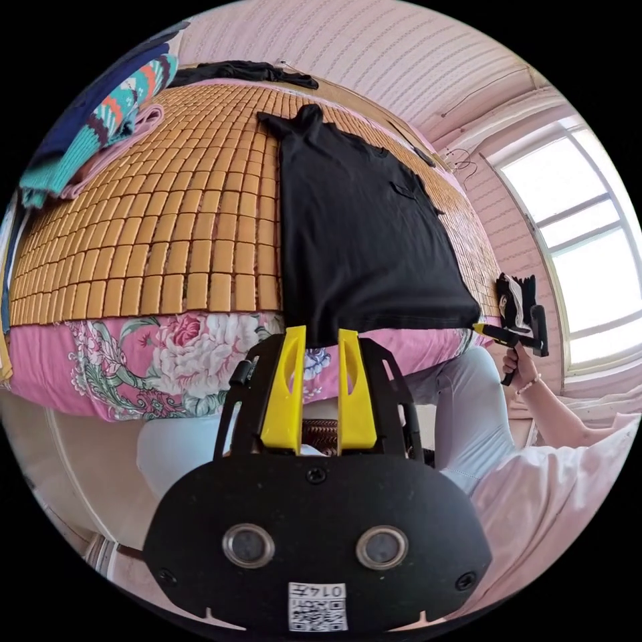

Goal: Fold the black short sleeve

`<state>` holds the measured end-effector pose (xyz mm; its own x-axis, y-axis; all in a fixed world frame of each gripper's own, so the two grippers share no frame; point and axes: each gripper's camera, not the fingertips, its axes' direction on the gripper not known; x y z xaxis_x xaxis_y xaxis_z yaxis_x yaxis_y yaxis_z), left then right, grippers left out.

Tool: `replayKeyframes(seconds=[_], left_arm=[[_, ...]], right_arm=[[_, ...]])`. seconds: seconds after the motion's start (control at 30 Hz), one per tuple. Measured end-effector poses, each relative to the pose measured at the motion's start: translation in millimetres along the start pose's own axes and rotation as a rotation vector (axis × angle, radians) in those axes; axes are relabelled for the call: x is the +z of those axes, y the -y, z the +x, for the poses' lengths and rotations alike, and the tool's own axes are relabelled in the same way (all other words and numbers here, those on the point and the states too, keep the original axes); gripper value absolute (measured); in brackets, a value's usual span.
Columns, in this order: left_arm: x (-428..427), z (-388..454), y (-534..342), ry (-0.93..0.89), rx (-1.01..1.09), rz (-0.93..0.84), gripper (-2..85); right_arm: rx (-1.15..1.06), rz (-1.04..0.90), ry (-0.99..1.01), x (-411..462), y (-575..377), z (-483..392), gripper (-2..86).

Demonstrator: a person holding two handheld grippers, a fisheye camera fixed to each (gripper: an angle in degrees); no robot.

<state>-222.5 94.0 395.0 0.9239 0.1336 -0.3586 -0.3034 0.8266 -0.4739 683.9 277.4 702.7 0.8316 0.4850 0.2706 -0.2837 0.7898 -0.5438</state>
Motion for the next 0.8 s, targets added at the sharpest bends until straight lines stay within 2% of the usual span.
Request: replayKeyframes(seconds=[0.13,0.3,0.37,0.8], left_arm=[[28,-1,16,0.049,0.002,-0.089,0.2],[19,-8,23,-0.023,0.017,-0.078,-0.9],[12,-12,23,-0.057,0.044,-0.087,-1.0],[54,-10,26,0.017,0.118,-0.244,-0.9]], right_arm=[[-0.018,-0.06,0.108,-1,10,5,1.8],[0.127,-0.156,0.426,-25,16,44,0.9],[0.148,-0.158,0.496,-29,17,56,0.8],[0.131,-0.322,0.163,15,27,53,0.8]])
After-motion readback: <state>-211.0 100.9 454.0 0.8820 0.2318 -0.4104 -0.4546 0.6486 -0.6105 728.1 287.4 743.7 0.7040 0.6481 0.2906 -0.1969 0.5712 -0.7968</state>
